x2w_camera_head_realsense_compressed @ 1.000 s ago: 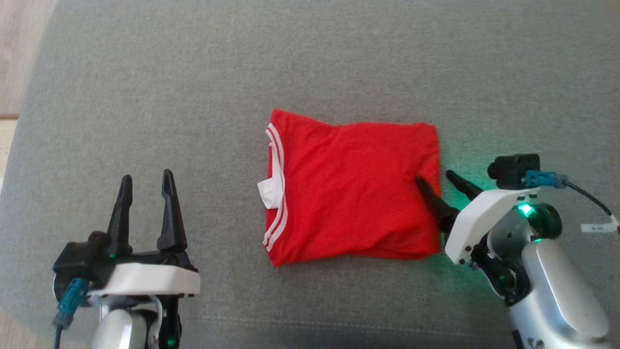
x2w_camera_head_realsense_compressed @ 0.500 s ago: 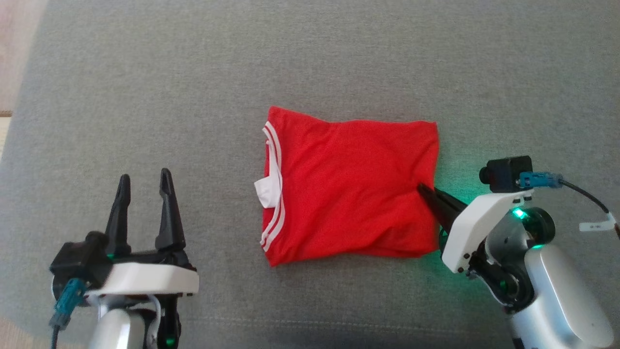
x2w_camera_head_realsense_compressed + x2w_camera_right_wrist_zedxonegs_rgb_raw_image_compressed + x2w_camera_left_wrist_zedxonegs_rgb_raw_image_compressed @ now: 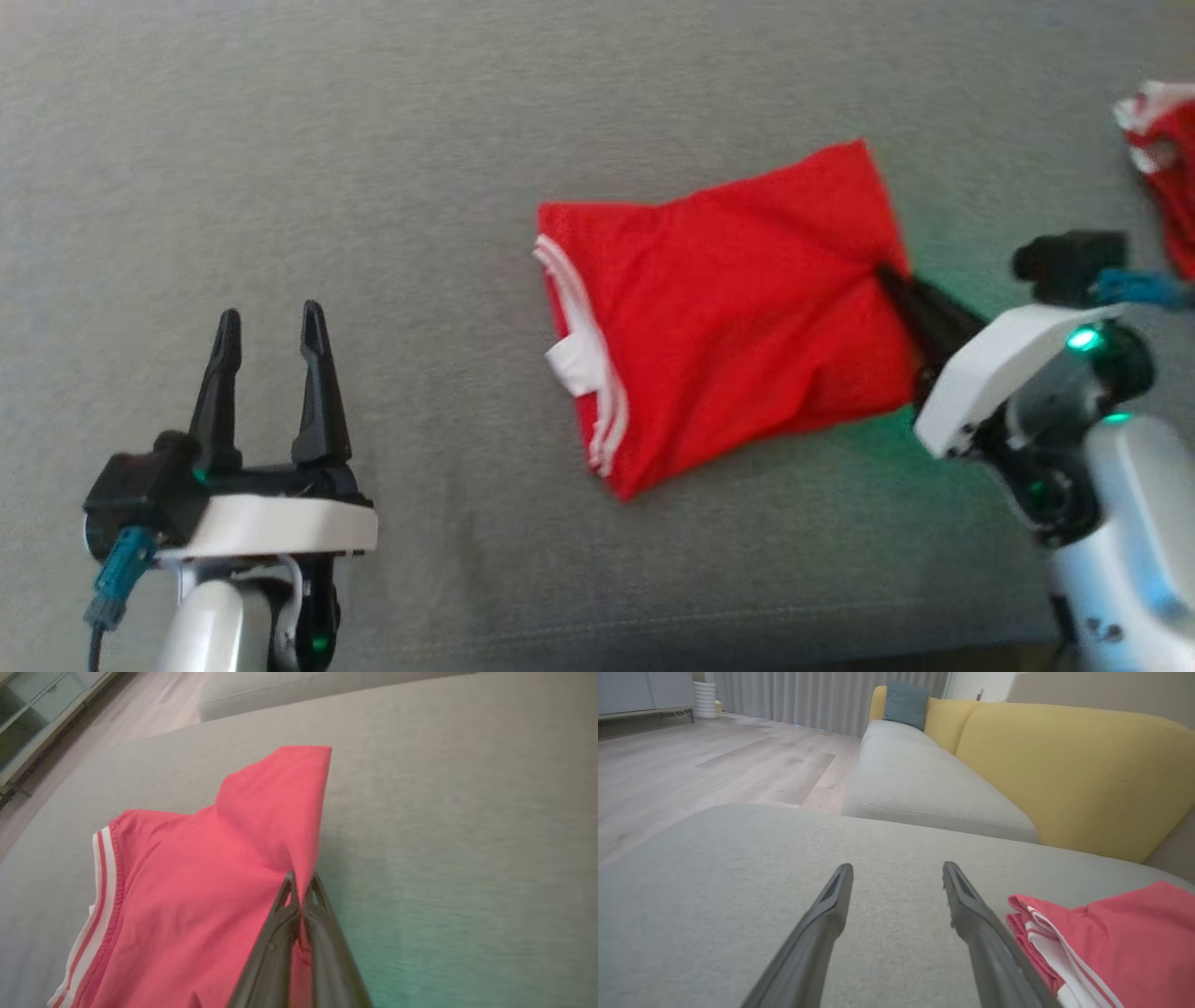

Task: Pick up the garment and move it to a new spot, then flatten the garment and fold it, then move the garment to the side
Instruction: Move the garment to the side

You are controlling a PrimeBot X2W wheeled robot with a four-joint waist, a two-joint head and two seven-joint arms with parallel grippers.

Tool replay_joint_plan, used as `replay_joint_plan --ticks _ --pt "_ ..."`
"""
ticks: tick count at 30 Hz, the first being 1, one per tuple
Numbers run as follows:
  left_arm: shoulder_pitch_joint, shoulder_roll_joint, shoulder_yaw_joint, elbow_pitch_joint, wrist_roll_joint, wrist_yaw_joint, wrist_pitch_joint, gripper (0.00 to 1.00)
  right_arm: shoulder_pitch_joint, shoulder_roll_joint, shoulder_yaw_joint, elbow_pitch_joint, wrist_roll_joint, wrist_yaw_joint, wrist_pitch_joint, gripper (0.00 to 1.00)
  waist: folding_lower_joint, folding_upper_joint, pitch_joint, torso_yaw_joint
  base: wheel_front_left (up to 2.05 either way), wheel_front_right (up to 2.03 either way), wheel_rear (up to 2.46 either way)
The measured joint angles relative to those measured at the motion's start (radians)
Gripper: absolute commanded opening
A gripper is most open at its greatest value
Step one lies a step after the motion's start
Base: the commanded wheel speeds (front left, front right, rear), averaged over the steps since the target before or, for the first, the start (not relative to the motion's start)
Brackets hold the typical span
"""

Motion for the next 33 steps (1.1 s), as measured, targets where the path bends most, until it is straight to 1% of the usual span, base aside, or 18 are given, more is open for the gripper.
replay_joint_plan --ticks 3,8,9,10,13,17,20,23,25,29,33 --pt "-0.011 0.001 -0.006 -0.004 0.003 -0.009 0.0 1.0 -0.017 -0.035 -0.03 -0.017 -0.004 0.0 -0.003 0.0 0.0 0.0 0.003 -0.05 0.0 0.0 0.0" --pt "-0.025 0.009 -0.028 -0.012 0.022 -0.015 0.007 1.0 -0.026 -0.064 -0.071 -0.042 -0.021 0.0 -0.017 0.0 0.0 0.0 0.021 -0.15 0.0 0.0 0.0" --pt "-0.034 0.012 -0.028 -0.017 0.027 -0.015 0.012 1.0 -0.027 -0.065 -0.078 -0.043 -0.024 0.0 -0.024 0.0 0.0 0.0 0.026 -0.172 0.0 0.0 0.0" --pt "-0.055 0.022 -0.031 -0.025 0.031 -0.023 0.023 1.0 -0.032 -0.065 -0.086 -0.042 -0.028 0.0 -0.036 0.0 0.0 0.0 0.038 -0.217 0.0 0.0 0.0" --pt "-0.081 0.041 -0.04 -0.033 0.045 -0.026 0.044 1.0 -0.063 -0.061 -0.083 -0.034 -0.038 0.0 -0.064 0.0 0.0 0.0 0.06 -0.284 0.0 0.0 0.0" --pt "-0.095 0.055 -0.05 -0.041 0.051 -0.026 0.071 1.0 -0.112 -0.044 -0.052 0.0 -0.055 0.0 -0.1 0.0 0.0 0.0 0.091 -0.364 0.0 0.0 0.0" --pt "-0.1 0.069 -0.052 -0.045 0.055 -0.027 0.08 1.0 -0.14 -0.031 -0.026 0.03 -0.058 0.0 -0.124 0.0 0.0 0.0 0.113 -0.408 0.0 0.0 0.0" --pt "-0.112 0.074 -0.052 -0.051 0.055 -0.026 0.087 1.0 -0.174 -0.031 -0.015 0.059 -0.072 0.0 -0.141 0.0 0.0001 0.0 0.131 -0.43 0.0 0.0 0.0" --pt "-0.112 0.073 -0.053 -0.052 0.055 -0.026 0.087 1.0 -0.206 -0.031 -0.007 0.082 -0.072 0.0 -0.149 0.0 0.0002 0.0 0.135 -0.432 0.0 0.0 0.0" --pt "-0.112 0.072 -0.054 -0.051 0.055 -0.022 0.086 1.0 -0.292 -0.035 -0.004 0.131 -0.089 0.0 -0.149 0.0 0.0 0.0 0.124 -0.412 0.0 0.0 0.0" --pt "-0.112 0.067 -0.055 -0.038 0.048 -0.021 0.072 1.0 -0.386 -0.058 -0.038 0.214 -0.112 0.0 -0.147 0.0 0.0 0.0 0.11 -0.378 0.0 0.0 0.0"
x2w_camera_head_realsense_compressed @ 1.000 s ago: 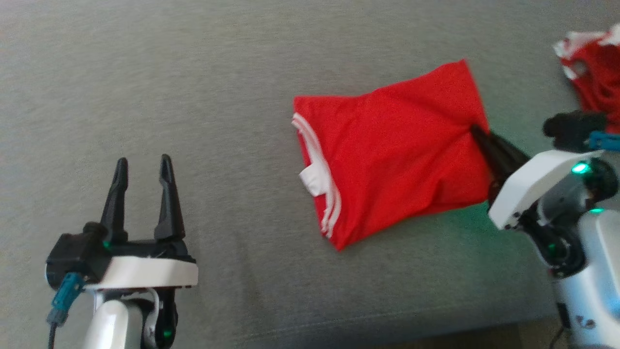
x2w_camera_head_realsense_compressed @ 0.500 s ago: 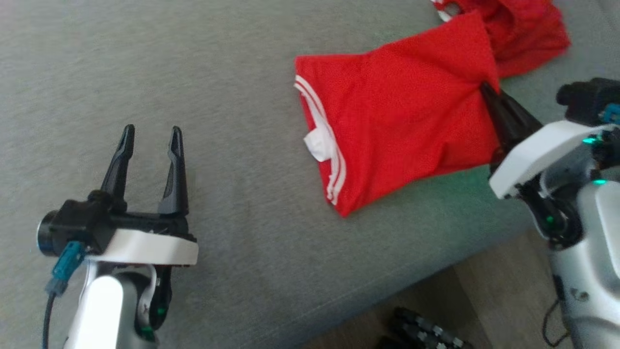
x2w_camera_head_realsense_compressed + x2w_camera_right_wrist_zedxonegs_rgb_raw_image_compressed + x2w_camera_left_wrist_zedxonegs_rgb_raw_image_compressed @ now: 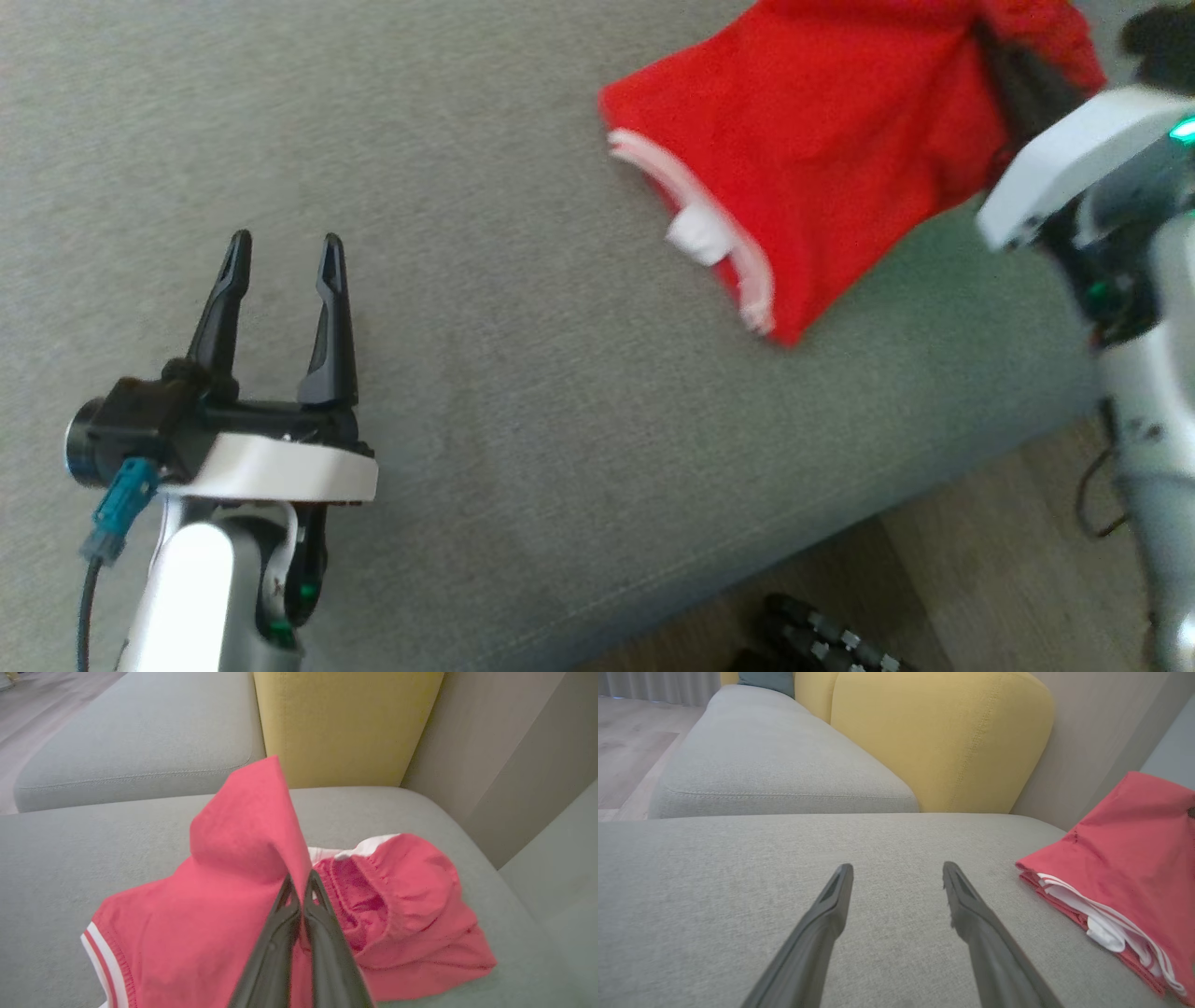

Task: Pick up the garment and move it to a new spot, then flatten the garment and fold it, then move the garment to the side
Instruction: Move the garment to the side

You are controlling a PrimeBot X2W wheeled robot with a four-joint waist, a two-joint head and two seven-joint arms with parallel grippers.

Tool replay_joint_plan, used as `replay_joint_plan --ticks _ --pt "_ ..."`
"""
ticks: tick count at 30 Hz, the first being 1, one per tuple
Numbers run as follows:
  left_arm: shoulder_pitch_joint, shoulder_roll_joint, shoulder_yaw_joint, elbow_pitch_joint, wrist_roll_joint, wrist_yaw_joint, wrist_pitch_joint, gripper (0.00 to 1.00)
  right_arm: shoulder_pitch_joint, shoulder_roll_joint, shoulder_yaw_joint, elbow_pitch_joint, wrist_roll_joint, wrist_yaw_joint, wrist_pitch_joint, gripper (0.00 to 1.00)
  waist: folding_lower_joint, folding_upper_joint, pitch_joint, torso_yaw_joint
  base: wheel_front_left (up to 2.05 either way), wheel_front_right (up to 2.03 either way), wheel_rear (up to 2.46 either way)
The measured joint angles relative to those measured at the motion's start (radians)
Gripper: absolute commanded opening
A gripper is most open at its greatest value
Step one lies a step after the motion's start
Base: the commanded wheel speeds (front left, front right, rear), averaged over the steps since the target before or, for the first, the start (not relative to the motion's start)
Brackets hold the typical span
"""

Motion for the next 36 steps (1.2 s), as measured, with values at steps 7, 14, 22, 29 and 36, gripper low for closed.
replay_joint_plan --ticks 7,14,22,29,36 --pt "0.0 -0.017 -0.001 0.023 -0.024 0.009 -0.03 1.0 -0.09 -0.101 -0.084 0.121 -0.078 0.0 0.011 0.0 0.0 0.0 -0.026 0.071 0.0 0.0 0.0" --pt "0.002 -0.028 -0.002 0.033 -0.034 0.017 -0.049 1.0 -0.117 -0.171 -0.191 0.172 -0.157 0.0 0.013 0.0 0.0 0.0 -0.028 0.126 0.0 0.0 0.0" --pt "0.001 -0.028 -0.003 0.04 -0.034 0.017 -0.056 1.0 -0.163 -0.169 -0.305 0.24 -0.249 0.0 -0.019 0.0 0.0 0.0 -0.011 0.151 0.0 0.0 0.0" --pt "0.001 -0.028 -0.005 0.046 -0.034 0.016 -0.06 1.0 -0.167 -0.153 -0.402 0.323 -0.357 0.0 -0.046 0.0 0.0 0.0 -0.006 0.168 0.0 0.0 0.0" --pt "0.001 -0.026 -0.007 0.057 -0.039 0.017 -0.063 1.0 -0.17 -0.128 -0.477 0.383 -0.449 0.0 -0.082 1.0 0.0 0.0 -0.01 0.179 0.0 0.0 0.0"
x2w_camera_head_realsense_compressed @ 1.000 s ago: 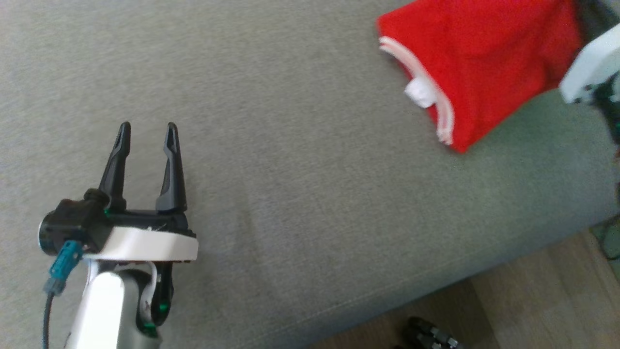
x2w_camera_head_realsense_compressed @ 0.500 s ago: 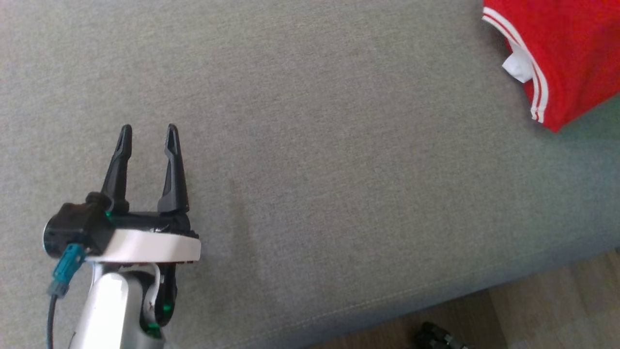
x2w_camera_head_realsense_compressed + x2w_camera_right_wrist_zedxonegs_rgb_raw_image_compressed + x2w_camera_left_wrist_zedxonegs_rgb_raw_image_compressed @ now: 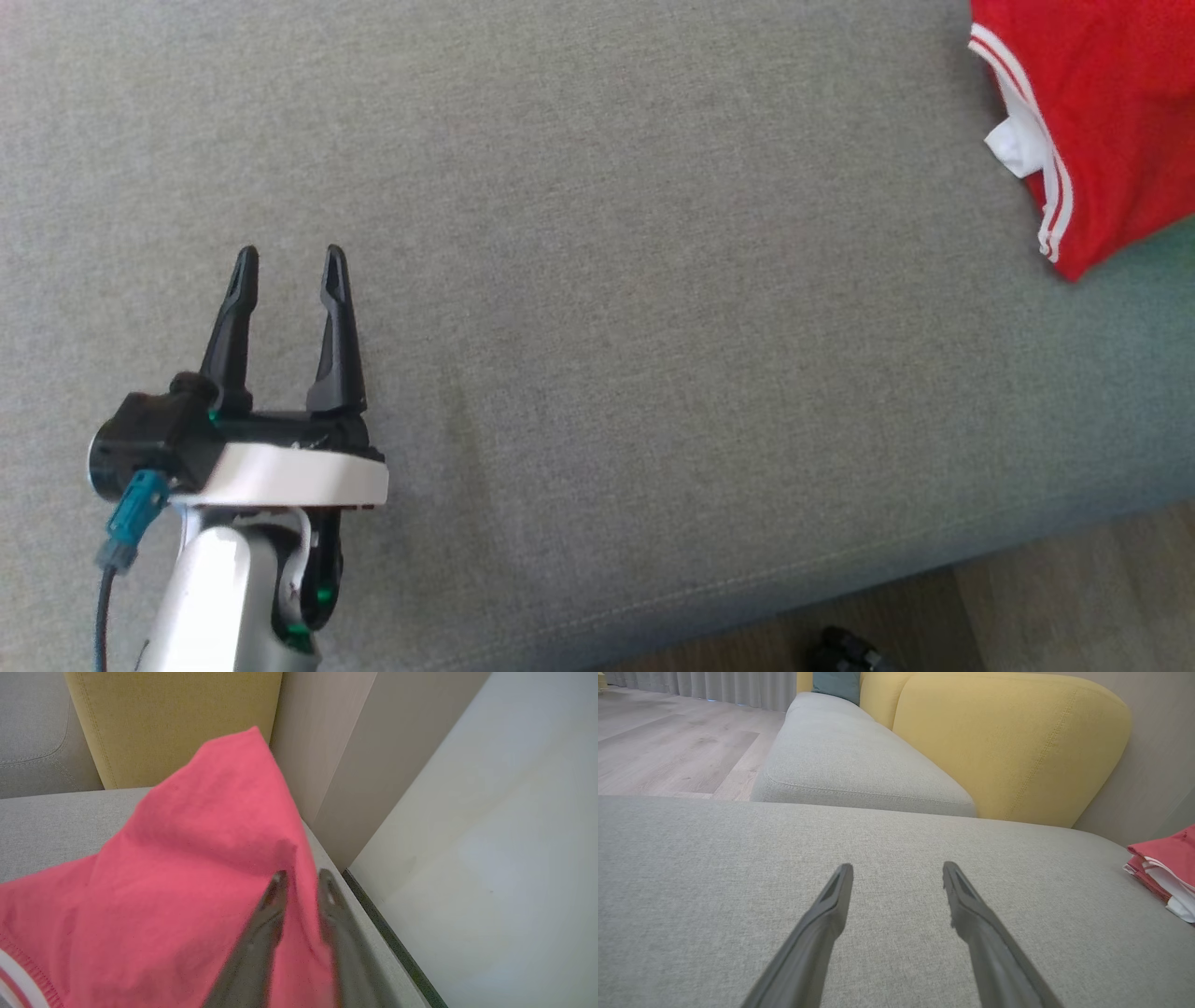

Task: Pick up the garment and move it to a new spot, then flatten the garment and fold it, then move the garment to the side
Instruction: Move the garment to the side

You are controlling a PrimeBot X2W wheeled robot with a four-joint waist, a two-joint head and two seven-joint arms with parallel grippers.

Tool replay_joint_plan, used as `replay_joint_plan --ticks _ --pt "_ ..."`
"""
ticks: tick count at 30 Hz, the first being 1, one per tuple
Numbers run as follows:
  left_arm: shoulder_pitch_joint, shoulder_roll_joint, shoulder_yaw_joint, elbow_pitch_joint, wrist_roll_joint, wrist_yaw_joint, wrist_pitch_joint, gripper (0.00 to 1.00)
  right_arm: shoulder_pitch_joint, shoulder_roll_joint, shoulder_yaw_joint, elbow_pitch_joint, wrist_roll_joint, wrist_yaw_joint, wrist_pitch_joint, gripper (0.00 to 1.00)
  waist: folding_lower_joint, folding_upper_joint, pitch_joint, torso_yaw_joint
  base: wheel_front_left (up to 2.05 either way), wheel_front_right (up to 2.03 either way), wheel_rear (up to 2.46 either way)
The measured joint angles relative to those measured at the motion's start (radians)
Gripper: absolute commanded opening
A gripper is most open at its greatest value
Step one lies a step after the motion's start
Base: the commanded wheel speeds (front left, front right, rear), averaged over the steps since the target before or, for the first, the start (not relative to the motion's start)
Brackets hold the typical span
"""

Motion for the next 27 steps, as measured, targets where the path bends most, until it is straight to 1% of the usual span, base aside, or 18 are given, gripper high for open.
replay_joint_plan --ticks 7,12,20,24,27 --pt "0.001 0.002 -0.001 0.007 0.0 0.001 -0.001 1.0 -0.023 0.024 -0.009 0.017 -0.046 0.0 -0.035 1.0 0.0 0.0 -0.015 -0.002 0.0 0.0 0.0" --pt "0.002 0.002 -0.004 0.012 0.0 0.003 -0.001 1.0 -0.023 0.032 0.021 0.028 -0.047 0.0 -0.053 1.0 0.0 0.0 -0.034 -0.007 0.0 0.0 0.0" --pt "0.007 0.002 -0.002 0.032 -0.021 0.011 -0.001 1.0 -0.015 0.072 0.131 0.013 0.011 0.0 -0.103 1.0 -0.0001 0.0 -0.093 -0.009 0.0 0.0 0.0" --pt "0.01 -0.003 0.002 0.059 -0.043 0.022 -0.002 1.0 -0.002 0.097 0.202 -0.029 0.06 0.0 -0.142 1.0 -0.0001 0.0 -0.135 -0.002 0.0 0.0 0.0" --pt "0.027 -0.008 0.005 0.082 -0.057 0.033 -0.002 1.0 0.044 0.127 0.25 -0.066 0.107 0.0 -0.171 1.0 -0.0001 0.0 -0.171 0.008 0.0 0.0 0.0"
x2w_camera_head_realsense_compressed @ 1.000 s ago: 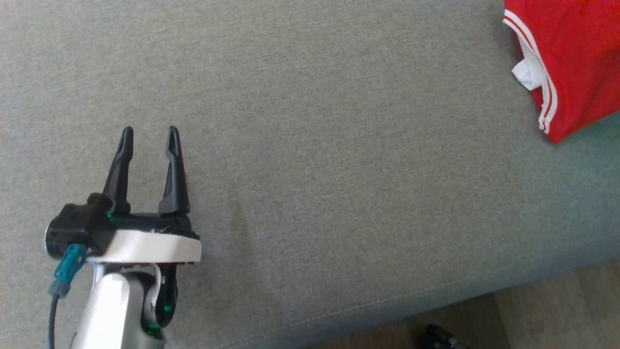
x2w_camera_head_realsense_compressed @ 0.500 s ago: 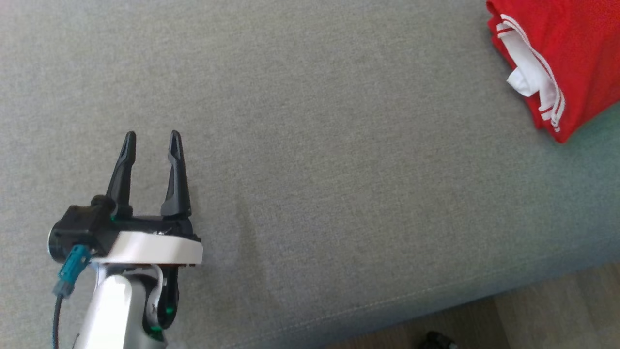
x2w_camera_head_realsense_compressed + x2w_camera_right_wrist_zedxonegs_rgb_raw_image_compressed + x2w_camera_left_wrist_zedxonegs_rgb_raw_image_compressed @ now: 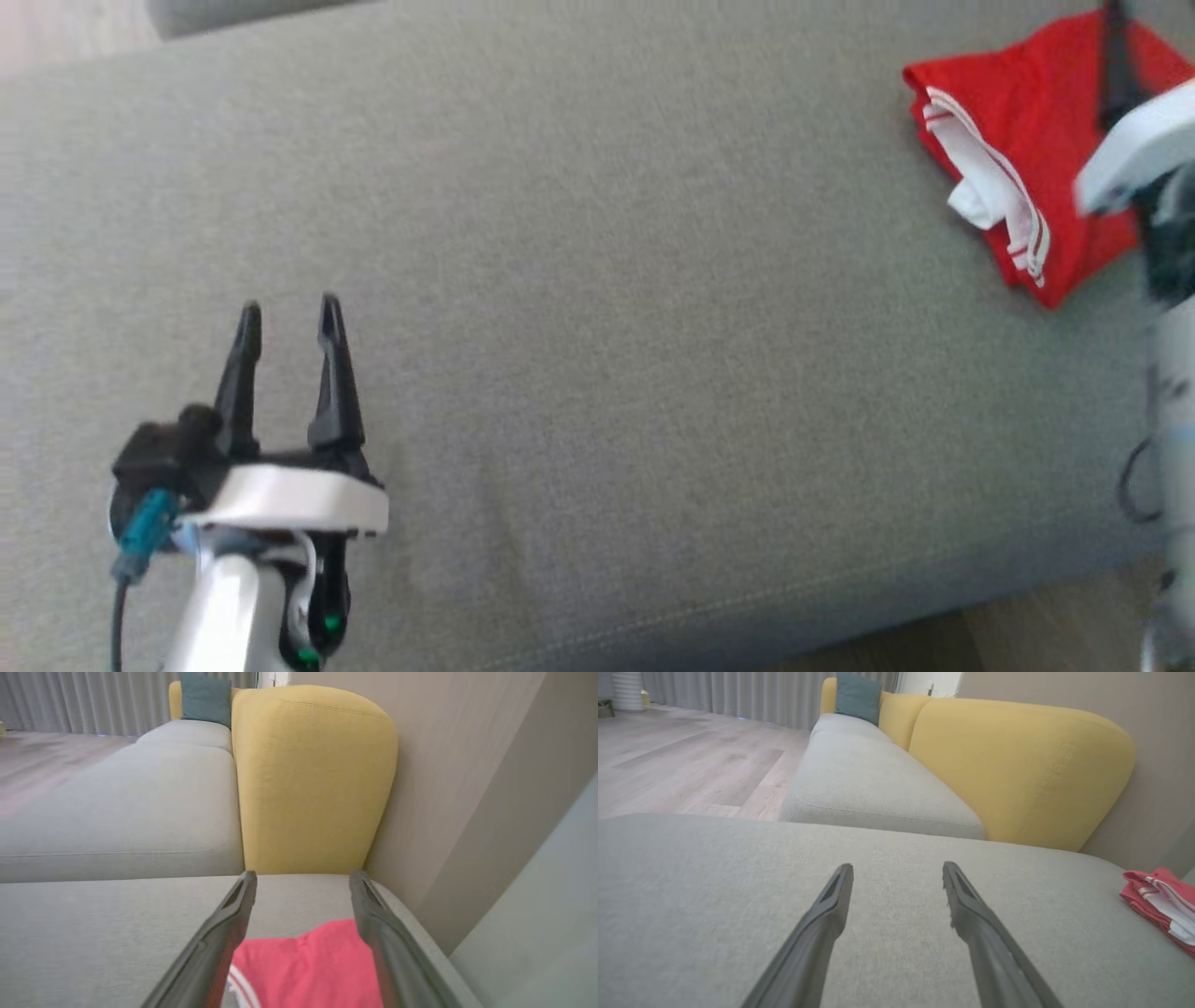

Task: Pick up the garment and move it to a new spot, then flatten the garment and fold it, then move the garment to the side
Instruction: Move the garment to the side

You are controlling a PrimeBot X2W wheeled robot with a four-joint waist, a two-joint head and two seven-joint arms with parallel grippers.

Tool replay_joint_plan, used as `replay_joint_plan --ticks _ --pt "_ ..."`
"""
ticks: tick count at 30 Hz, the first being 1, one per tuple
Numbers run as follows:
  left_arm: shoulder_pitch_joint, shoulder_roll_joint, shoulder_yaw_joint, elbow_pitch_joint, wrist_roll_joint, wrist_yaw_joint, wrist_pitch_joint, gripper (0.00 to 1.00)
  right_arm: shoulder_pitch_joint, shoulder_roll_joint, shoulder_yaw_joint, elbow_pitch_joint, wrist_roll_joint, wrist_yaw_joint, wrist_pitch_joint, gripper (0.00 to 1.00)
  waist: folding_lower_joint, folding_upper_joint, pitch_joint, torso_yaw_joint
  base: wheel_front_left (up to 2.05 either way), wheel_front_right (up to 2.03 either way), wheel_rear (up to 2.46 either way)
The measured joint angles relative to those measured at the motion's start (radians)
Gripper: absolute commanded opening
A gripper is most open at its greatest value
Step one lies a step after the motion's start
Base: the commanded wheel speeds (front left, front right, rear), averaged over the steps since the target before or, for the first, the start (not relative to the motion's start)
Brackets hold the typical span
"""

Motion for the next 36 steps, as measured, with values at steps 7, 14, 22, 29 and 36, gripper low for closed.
replay_joint_plan --ticks 7,14,22,29,36 --pt "0.061 -0.018 -0.008 0.049 -0.016 0.012 0.0 1.0 0.18 0.076 0.086 -0.106 0.075 0.0 -0.066 1.0 0.0 0.0 -0.089 0.049 0.0 0.0 0.0" --pt "0.138 -0.026 -0.01 0.069 -0.033 0.029 0.0 1.0 0.39 0.169 0.099 -0.255 0.09 0.0 -0.128 1.0 0.0 0.0 -0.169 0.116 0.0 0.0 0.0" --pt "0.167 -0.027 -0.028 0.092 -0.029 0.043 0.0 1.0 0.664 0.206 0.111 -0.413 0.062 0.0 -0.162 1.0 -0.0001 0.0 -0.224 0.187 0.0 0.0 0.0" --pt "0.178 -0.028 -0.031 0.1 -0.013 0.046 0.0 1.0 0.774 0.212 0.114 -0.454 0.126 0.0 -0.21 1.0 -0.0001 0.0 -0.24 0.208 0.0 0.0 0.0" --pt "0.188 -0.029 -0.034 0.105 -0.012 0.045 0.0 1.0 0.788 0.212 0.124 -0.427 0.127 0.0 -0.237 1.0 0.0 0.0 -0.241 0.2 0.0 0.0 0.0"
